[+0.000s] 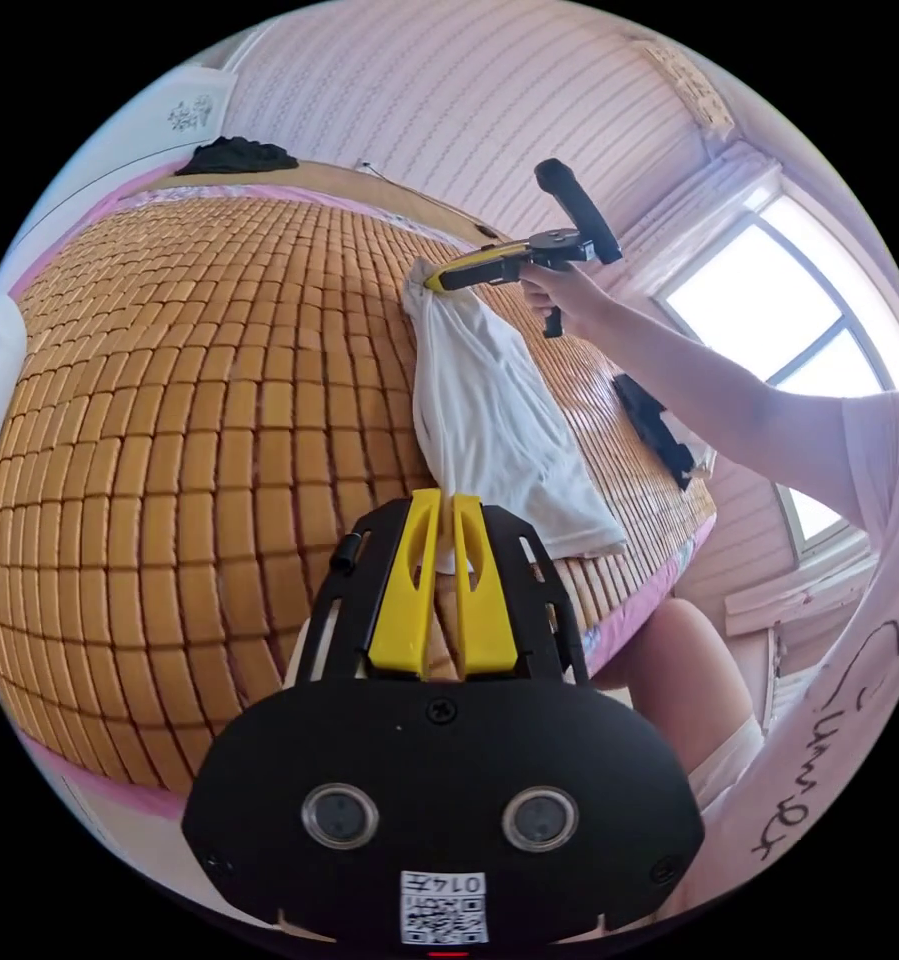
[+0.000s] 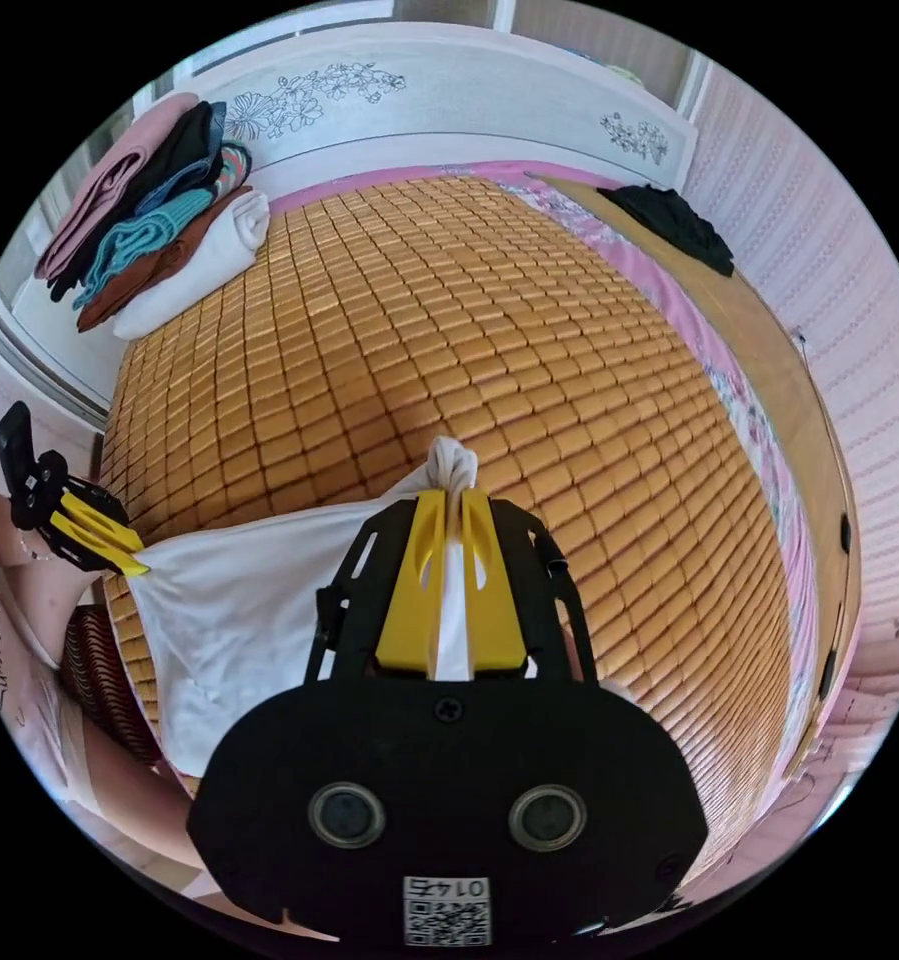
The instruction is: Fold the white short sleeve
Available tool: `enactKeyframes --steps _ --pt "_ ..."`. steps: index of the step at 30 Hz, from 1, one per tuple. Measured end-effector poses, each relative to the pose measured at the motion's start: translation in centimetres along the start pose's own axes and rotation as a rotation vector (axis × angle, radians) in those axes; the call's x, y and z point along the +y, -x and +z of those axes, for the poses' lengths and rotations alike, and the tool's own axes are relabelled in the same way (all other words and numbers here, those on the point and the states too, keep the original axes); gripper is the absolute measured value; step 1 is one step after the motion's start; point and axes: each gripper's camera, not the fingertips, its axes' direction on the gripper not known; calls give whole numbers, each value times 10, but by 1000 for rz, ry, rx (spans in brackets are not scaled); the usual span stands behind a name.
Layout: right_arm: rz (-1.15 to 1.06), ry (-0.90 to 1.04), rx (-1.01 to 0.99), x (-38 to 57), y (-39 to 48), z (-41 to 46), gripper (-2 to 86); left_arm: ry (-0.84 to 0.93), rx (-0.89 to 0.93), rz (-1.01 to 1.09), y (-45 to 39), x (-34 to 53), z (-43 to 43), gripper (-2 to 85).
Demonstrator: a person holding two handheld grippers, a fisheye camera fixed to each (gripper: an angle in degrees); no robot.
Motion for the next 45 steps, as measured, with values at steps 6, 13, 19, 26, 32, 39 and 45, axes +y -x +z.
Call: enactKeyframes --steps 6,13,19,26,32,39,45 --pt "-158 -60 -47 -129 -2 22 19 -98 -44 -170 53 -43 -24 -5" --pt "-379 -46 -105 -301 60 43 39 -199 -273 -321 96 -85 -72 9" --pt "-281 -74 -245 -338 69 53 92 -219 -459 -408 125 -98 -86 47" --pt "-273 45 -174 -177 42 65 70 -135 -496 -341 88 -89 -66 45" --pt "-195 112 -191 -113 23 91 25 -127 -382 -466 85 -85 -48 -4" --pt "-61 -83 -218 -31 27 50 -3 -114 -426 -286 27 -67 -47 -8" --pt "-31 -85 -179 136 91 -4 -1 -91 -348 -76 -48 -33 -45 -9"
